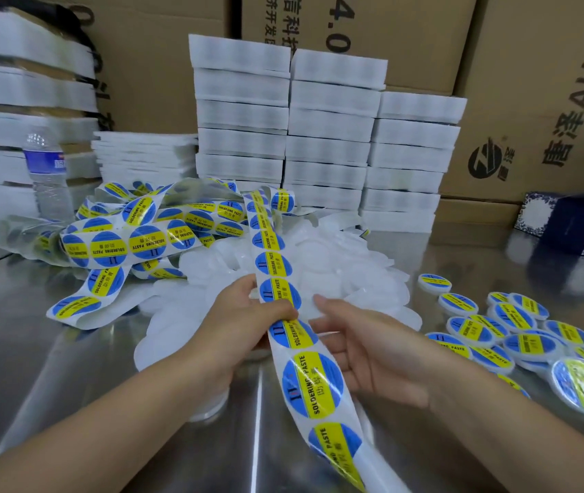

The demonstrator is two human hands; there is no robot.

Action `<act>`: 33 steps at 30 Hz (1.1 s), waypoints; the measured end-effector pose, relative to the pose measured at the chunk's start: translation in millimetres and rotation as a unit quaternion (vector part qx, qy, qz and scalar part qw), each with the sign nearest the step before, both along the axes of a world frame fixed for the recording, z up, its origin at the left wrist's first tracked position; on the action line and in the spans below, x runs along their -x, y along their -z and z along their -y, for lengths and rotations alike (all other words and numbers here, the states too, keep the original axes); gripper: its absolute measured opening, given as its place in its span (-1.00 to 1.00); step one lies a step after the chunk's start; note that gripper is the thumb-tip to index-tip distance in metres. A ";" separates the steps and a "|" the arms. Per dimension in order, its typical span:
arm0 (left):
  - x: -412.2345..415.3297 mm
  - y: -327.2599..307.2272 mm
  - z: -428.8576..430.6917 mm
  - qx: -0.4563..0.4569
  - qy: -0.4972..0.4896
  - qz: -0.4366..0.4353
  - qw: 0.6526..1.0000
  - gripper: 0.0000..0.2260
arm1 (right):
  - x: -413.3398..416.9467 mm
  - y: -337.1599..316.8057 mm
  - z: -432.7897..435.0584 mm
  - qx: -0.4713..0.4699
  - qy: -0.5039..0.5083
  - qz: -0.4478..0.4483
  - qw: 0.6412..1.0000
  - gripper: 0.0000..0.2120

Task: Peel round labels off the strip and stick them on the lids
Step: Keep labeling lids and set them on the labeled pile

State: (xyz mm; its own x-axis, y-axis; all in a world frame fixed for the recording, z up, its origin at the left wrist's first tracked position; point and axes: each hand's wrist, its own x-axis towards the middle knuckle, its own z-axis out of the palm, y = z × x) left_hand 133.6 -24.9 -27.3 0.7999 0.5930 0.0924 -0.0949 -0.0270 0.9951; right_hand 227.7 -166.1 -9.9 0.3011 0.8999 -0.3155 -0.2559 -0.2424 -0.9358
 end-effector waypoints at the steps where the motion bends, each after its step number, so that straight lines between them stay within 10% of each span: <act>1: 0.4 -0.9 -0.2 -0.006 0.005 0.000 1.000 -0.85 | 2.0 -1.1 1.5 -0.004 -0.021 0.021 1.000 -0.70; 11: -1.4 -1.8 -2.5 0.098 0.074 -0.009 0.992 -0.78 | 4.5 -5.9 7.5 0.000 -0.139 0.069 0.988 -0.89; 20: 8.1 -5.2 9.0 -0.102 0.106 0.122 0.982 -0.89 | 1.0 2.1 5.4 -0.002 -0.142 0.086 0.986 -0.88; 33: -3.2 -10.4 -26.4 -0.025 -0.195 0.078 0.977 -0.89 | 0.9 -6.8 11.2 -0.043 -0.113 0.131 0.984 -0.41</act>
